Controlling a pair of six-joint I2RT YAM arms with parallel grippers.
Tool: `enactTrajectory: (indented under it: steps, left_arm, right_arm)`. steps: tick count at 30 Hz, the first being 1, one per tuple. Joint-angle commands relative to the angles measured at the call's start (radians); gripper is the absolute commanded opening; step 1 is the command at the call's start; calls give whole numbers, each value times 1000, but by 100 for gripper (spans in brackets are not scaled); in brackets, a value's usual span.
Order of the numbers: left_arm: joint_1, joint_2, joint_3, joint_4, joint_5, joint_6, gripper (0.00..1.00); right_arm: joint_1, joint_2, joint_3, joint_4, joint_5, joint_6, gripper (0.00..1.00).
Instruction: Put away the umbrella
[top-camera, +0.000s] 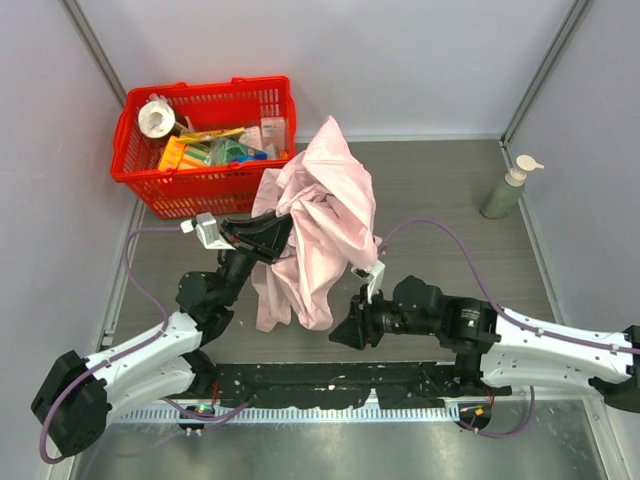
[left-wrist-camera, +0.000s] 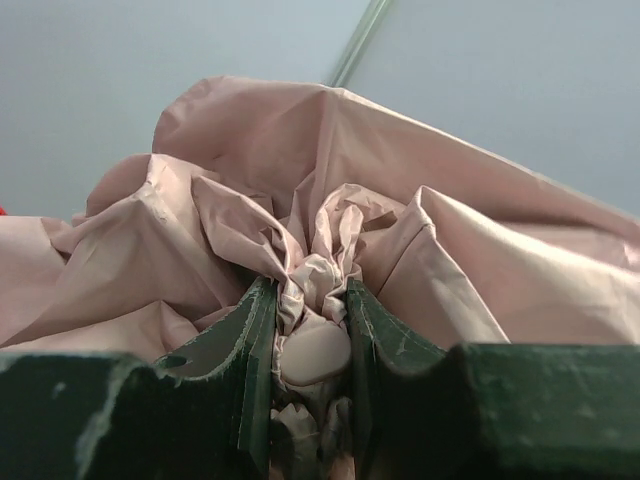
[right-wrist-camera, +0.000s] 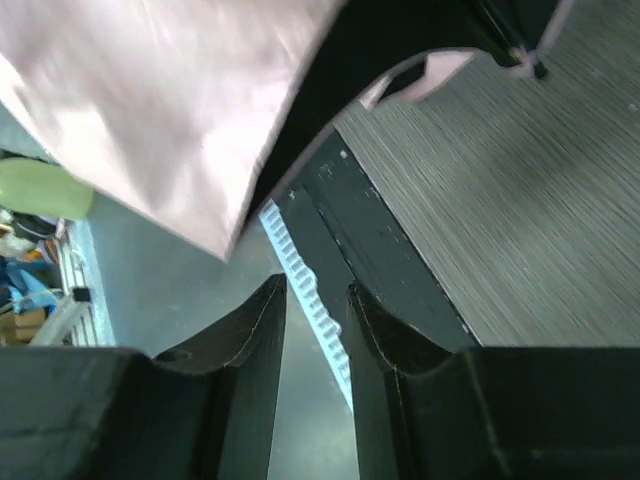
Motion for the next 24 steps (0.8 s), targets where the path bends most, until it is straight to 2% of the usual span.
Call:
enactTrajectory:
  steps: [1,3,5,6,10,13,17,20,24]
  left_arm:
    - [5,-45,0,150,-50,-19,0]
    - [5,-48,2,147,-41,-9,0]
    - [5,-54,2,150,-31,-6,0]
    - [5,-57,2,147,-24,-3,0]
    - [5,-83,11,103,22,-5,0]
    - [5,-118,16,52,56,-2,0]
    - [5,-152,37,-37,137,11,0]
    - [5,-172,42,-94,171,17,0]
    - [5,-189,48,-141,179,27,0]
  right_arm:
    - [5,-163,22,-195,17,-125,37]
    - [3,-265,22,-195,15,-114,42]
    - [3,-346,57,-233,89,-119,46]
    - [3,-388,74,-285,207,-120,46]
    - [2,-414,227,-434,521,-132,52]
    - [3,-356,358,-447,578,-259,53]
    - [3,-204,566,-486,529,-459,55]
    - [3,-124,660,-503,370,-615,59]
    - [3,-63,729,-483,158,-694,61]
